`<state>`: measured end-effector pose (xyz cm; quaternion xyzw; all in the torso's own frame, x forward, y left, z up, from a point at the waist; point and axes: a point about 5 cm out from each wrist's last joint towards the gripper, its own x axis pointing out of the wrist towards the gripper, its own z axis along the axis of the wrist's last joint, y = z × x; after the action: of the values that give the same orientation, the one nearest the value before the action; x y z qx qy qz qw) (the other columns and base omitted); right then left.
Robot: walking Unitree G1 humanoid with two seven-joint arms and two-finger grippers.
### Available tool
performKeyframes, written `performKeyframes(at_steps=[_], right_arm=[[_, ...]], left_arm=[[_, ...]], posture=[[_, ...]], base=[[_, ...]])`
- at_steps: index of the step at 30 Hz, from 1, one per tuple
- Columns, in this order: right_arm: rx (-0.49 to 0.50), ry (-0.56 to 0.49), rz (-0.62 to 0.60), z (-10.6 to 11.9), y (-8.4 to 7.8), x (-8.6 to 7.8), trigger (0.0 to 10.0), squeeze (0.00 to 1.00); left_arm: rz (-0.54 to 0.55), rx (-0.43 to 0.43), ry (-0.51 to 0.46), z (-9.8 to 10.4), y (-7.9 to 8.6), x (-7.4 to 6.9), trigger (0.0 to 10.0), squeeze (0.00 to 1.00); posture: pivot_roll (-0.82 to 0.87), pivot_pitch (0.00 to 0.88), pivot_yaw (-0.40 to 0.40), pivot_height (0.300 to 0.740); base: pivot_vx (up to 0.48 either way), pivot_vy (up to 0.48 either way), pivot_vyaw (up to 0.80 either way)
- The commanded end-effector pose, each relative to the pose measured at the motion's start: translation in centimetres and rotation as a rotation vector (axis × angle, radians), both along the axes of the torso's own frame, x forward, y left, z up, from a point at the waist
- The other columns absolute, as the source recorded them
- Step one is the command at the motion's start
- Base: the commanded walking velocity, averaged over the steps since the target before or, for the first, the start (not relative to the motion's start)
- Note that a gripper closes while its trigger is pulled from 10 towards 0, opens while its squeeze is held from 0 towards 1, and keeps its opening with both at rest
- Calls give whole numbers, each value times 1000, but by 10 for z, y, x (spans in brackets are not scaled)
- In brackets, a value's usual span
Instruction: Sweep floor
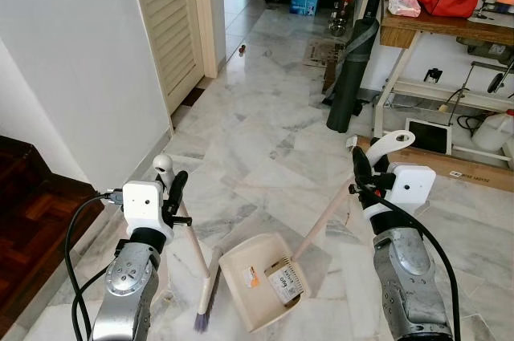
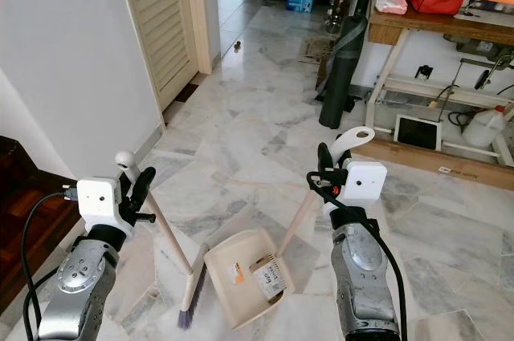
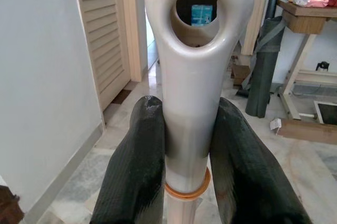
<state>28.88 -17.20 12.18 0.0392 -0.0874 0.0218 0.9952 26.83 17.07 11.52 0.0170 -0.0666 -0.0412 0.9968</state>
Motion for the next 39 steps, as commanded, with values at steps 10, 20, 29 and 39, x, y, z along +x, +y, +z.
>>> performKeyframes(at_steps=[10, 20, 29, 39], right_arm=[[19, -55, 0, 10, 2, 3, 10000, 0], [21, -54, -6, 9, 1, 2, 10000, 0], [28, -51, -13, 8, 1, 2, 10000, 0], [24, -45, -12, 7, 1, 1, 10000, 0]], left_arm=[[-2, 21, -48, 7, -1, -1, 10000, 0], [2, 26, -44, 6, -1, -3, 10000, 0], [5, 27, -44, 6, 0, -3, 10000, 0], [8, 25, -45, 7, 0, -3, 10000, 0]], posture=[[-20, 0, -11, 740], [-22, 0, -8, 740], [-23, 0, -6, 740], [-20, 0, -13, 740]], base=[[0, 0, 0], [-162, 0, 0], [-277, 0, 0], [-294, 0, 0]])
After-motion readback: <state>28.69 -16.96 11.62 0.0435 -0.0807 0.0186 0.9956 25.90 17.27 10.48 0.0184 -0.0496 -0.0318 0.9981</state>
